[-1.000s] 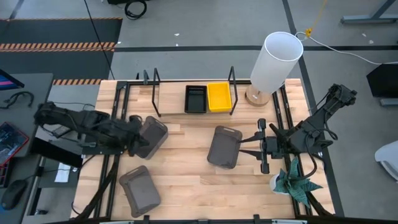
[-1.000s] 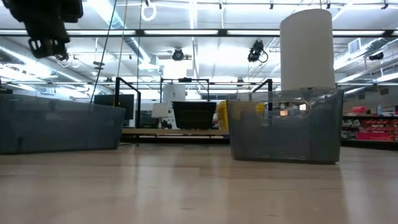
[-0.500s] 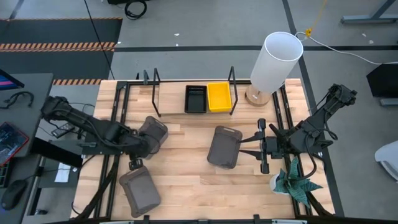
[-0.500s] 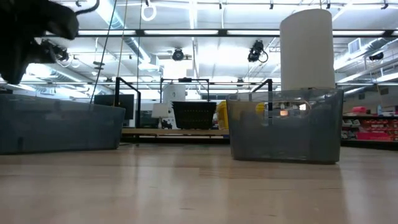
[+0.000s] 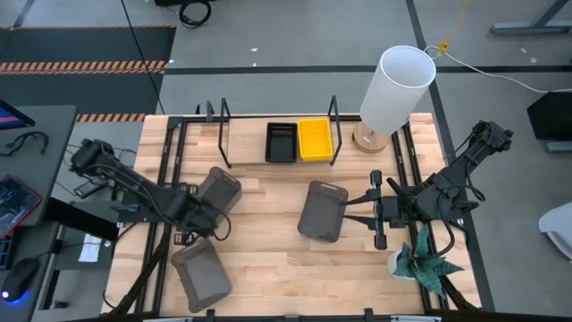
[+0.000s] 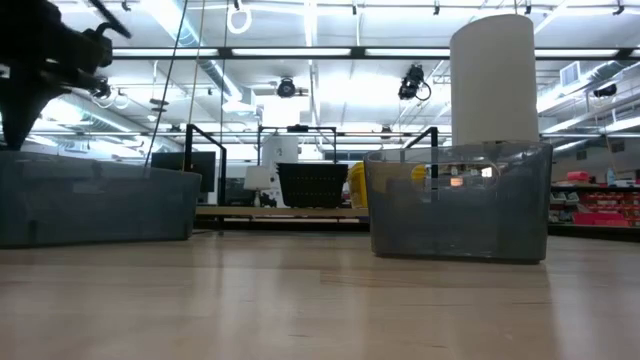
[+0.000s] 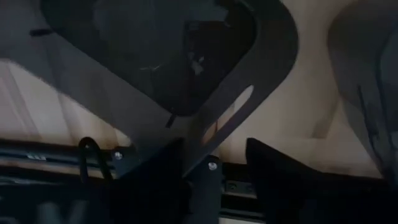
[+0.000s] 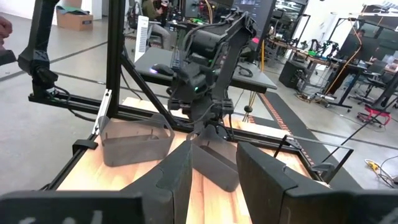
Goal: Stack baskets on shelf by color
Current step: Stack the top left gray bin on top of the right gray bin
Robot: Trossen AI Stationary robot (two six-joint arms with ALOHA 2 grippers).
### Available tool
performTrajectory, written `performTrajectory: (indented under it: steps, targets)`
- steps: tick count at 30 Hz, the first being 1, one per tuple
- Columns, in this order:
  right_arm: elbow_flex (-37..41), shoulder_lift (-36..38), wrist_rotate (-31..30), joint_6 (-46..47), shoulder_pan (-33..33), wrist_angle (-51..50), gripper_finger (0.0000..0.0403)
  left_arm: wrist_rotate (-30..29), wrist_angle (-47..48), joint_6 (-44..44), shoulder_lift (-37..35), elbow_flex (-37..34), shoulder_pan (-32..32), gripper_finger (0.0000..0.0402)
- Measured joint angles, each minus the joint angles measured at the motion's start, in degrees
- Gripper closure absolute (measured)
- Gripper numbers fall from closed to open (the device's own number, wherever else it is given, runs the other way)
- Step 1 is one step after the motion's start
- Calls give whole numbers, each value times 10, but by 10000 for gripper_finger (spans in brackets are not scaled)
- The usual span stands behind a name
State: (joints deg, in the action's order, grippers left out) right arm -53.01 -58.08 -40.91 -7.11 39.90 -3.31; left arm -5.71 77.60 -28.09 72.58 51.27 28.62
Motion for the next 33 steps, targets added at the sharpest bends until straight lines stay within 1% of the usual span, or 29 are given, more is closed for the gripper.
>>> performTrajectory:
  steps: [3, 6, 8, 11, 16, 24, 28, 33]
  targets:
    - [0, 0, 0, 0, 0, 0, 273, -1, -1, 10, 16, 0, 9, 184]
    - [0, 0, 0, 0, 0, 0, 273, -5, -1, 21, 29, 0, 12, 161]
    - [0, 0, 0, 0, 0, 0, 273, -5, -2, 34, 37, 0, 13, 158]
    - [0, 0, 0, 0, 0, 0, 273, -10, -9, 56, 48, -1, 12, 167]
    - [0, 0, 0, 0, 0, 0, 273, -12, -50, 82, 64, -31, 11, 194]
    - [0, 0, 0, 0, 0, 0, 273, -12, -86, 82, 81, -79, 11, 254]
    - [0, 0, 0, 0, 0, 1, 273, -13, -120, 79, 81, -81, 11, 299]
    - [0, 0, 0, 0, 0, 1, 273, -11, -133, 78, 81, -62, 11, 383]
